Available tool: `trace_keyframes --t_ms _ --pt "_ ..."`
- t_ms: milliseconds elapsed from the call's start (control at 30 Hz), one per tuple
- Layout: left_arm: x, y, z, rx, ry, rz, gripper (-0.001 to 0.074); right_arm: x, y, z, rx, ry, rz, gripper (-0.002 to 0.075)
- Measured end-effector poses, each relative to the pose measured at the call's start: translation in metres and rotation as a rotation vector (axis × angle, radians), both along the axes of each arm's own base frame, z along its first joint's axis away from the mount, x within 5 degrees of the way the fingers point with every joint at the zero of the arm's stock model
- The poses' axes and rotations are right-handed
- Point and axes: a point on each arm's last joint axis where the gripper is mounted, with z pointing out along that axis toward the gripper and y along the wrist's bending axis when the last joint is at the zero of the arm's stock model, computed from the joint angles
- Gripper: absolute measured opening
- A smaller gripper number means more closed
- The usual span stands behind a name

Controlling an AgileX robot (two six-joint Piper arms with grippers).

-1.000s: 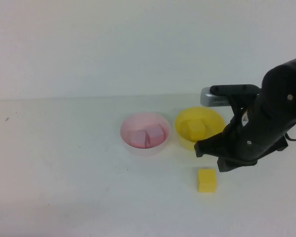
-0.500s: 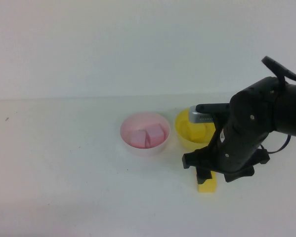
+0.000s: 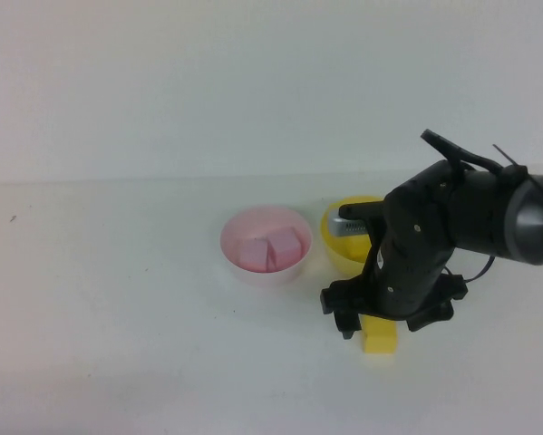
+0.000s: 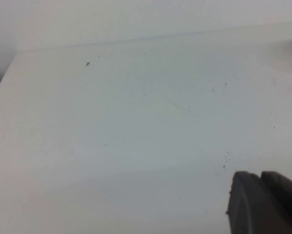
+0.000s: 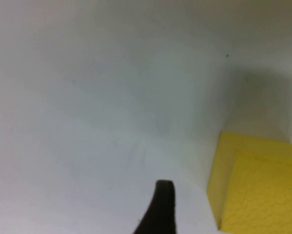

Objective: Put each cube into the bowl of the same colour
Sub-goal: Pick up all the yellow cubes and place them in the yellow bowl

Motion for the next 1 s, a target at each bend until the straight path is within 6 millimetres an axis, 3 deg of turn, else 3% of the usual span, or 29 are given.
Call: trace_keyframes --t_ms 200,467,767,1000 --pt "0.0 0.0 0.0 0.0 0.001 0.0 0.0 0.003 -0.001 -0.011 -0.039 0.005 0.015 0.0625" --pt "0.0 0.0 0.0 0.0 0.001 0.0 0.0 0.004 -0.002 -0.013 -0.055 -0.007 0.028 0.0319" --pt "0.0 0.0 0.0 0.0 0.001 0.0 0.0 0.014 0.001 0.0 -0.072 -0.06 0.062 0.0295" --pt "0.0 0.0 0.0 0.0 0.001 0.0 0.0 0.032 0.011 0.052 -0.063 -0.168 0.115 0.0293"
